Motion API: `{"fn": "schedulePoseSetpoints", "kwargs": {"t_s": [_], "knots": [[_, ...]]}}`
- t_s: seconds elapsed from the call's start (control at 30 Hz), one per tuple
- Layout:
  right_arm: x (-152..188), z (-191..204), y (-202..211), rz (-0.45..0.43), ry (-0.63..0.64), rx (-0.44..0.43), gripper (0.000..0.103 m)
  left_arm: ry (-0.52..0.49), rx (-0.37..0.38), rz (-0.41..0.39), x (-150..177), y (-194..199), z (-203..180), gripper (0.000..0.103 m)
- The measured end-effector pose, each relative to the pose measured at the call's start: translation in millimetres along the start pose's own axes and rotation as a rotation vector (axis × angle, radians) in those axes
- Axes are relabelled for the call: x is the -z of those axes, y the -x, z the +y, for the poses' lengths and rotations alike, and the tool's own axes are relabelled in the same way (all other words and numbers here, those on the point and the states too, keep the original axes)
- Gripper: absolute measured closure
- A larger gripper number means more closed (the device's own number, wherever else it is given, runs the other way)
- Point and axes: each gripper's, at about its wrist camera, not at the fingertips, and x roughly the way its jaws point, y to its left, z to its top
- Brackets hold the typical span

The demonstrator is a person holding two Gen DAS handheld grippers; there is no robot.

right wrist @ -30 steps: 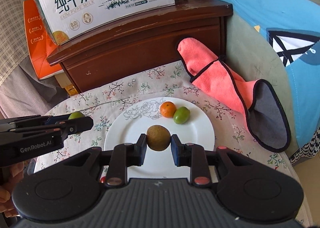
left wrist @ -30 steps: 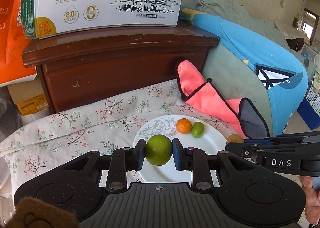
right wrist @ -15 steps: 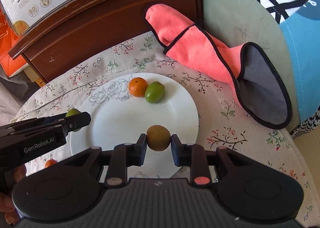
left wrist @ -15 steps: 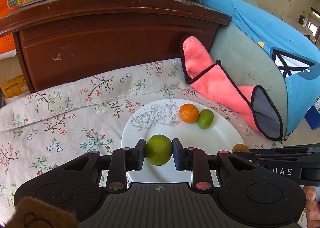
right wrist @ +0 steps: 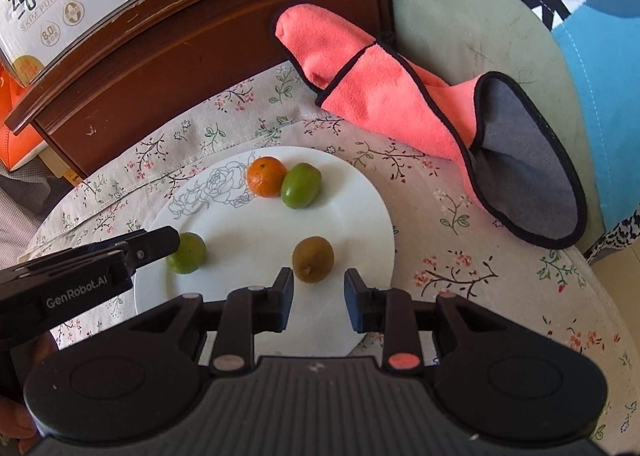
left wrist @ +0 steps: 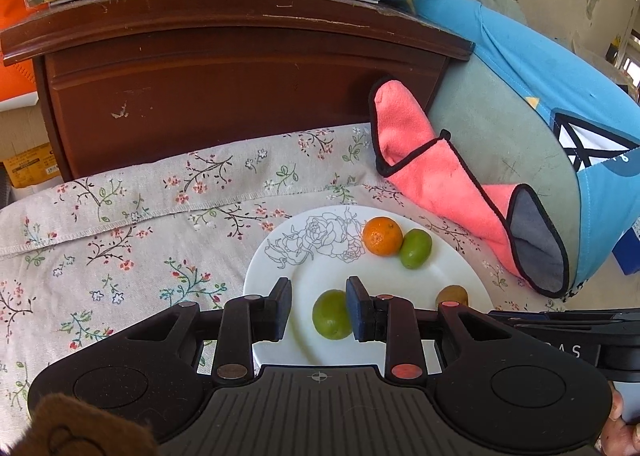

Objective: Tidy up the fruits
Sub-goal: 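Carry both fruits onto the white plate and open both tools, then grasp a tangerine with the left tool while the right grasps a brown fruit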

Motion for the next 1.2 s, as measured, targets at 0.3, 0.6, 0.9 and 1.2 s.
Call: {"fn": "schedulePoseSetpoints", "kwargs": {"t_s": [0.3,0.6,0.9,1.2], "knots": [[-2.2,0.8,8.1,-0.017,-0.008,-0.028,0.074,0.030,0.010,-0.030,-5.3,20.4,-1.0,0.066],[-2.6,7.7,15.5,-0.016,0.024,-0.060,0.074,-0.006,-0.038,-0.031,-4.7,47.2,5.2,0.057],[4.9,21.6,29.2,-0.021,0.088,-0.104,0.074,0.009,-0.068,-0.029,8.9,80.7,25.3,0.053],[16.7,38.9,44.2,-0.021,0.175,-0.146,0.074,0.064,-0.116,-0.021,31.2,110.4,45.5,0.052]]}}
